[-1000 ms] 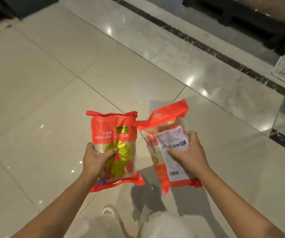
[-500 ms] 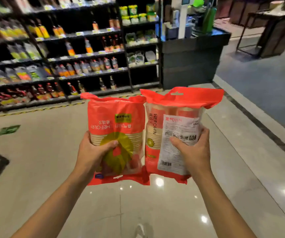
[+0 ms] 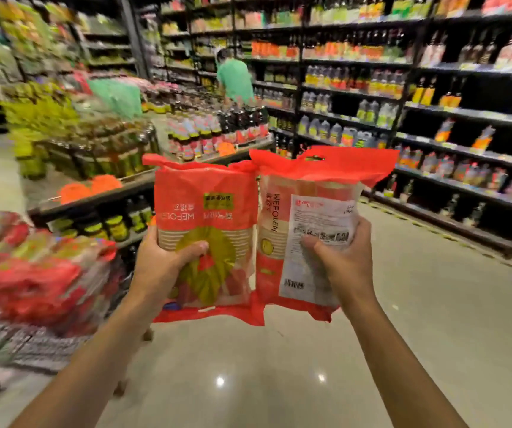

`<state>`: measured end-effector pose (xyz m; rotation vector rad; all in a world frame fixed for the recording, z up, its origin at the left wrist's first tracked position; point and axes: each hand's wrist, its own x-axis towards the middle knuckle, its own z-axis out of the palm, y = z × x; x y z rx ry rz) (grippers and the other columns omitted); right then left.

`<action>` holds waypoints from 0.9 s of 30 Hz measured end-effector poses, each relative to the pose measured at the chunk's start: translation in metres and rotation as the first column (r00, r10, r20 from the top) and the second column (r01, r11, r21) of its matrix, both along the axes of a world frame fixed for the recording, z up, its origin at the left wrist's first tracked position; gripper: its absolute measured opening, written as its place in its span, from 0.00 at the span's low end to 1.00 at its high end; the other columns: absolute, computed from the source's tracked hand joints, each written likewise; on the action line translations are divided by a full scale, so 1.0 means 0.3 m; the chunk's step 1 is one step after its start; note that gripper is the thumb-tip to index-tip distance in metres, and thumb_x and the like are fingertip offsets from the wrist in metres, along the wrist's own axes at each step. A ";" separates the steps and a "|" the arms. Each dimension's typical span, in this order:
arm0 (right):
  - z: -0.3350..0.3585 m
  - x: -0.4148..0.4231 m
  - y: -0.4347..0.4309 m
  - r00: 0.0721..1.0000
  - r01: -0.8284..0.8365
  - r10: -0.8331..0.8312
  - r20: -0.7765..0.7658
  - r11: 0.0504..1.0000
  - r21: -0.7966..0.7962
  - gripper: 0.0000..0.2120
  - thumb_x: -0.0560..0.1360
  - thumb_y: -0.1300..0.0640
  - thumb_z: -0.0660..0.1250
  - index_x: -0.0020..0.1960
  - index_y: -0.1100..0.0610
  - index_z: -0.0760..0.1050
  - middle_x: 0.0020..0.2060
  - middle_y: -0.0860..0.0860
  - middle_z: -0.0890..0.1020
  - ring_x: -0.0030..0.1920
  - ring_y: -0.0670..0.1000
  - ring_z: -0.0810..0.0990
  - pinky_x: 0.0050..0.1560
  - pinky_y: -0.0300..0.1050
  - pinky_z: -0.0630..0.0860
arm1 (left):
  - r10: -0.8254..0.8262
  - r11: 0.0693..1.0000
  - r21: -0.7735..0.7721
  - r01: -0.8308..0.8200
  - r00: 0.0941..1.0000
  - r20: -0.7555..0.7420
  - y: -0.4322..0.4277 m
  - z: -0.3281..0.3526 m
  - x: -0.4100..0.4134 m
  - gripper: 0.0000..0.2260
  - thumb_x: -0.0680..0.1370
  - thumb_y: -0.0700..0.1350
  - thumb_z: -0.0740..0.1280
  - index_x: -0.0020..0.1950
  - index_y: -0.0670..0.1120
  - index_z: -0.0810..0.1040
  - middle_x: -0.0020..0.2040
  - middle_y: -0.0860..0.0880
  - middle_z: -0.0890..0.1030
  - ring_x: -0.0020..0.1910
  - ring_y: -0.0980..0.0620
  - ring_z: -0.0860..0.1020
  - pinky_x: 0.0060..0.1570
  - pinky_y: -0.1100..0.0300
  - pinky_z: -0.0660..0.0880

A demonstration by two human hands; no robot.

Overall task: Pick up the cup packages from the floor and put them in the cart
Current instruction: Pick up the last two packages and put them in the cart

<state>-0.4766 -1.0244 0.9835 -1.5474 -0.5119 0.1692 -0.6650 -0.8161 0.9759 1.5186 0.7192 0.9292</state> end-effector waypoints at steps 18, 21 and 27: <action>-0.174 -1.042 1.627 0.865 -0.492 0.487 -0.124 0.870 -0.017 0.31 0.69 0.62 0.81 0.62 0.49 0.66 0.54 0.42 0.79 0.52 0.40 0.81 0.52 0.43 0.79 | 0.529 0.836 -0.055 -0.547 0.828 -0.186 1.184 -0.088 -1.314 0.36 0.55 0.59 0.81 0.61 0.54 0.77 0.53 0.51 0.86 0.50 0.50 0.86 0.51 0.46 0.84; -0.264 -1.073 1.850 0.861 -0.480 0.473 -0.186 0.877 0.007 0.32 0.70 0.64 0.80 0.65 0.51 0.66 0.54 0.43 0.80 0.45 0.36 0.82 0.39 0.30 0.79 | 0.506 0.846 -0.062 -0.530 0.834 -0.221 1.413 -0.123 -1.346 0.37 0.54 0.58 0.82 0.61 0.54 0.77 0.53 0.51 0.86 0.50 0.50 0.86 0.52 0.45 0.84; -0.345 -1.109 2.255 0.859 -0.451 0.427 -0.281 0.892 -0.024 0.31 0.71 0.68 0.77 0.67 0.53 0.65 0.51 0.47 0.80 0.43 0.41 0.84 0.35 0.34 0.79 | 0.461 0.853 -0.105 -0.510 0.834 -0.304 1.862 -0.185 -1.377 0.34 0.55 0.54 0.83 0.59 0.54 0.77 0.51 0.51 0.86 0.48 0.51 0.86 0.51 0.46 0.84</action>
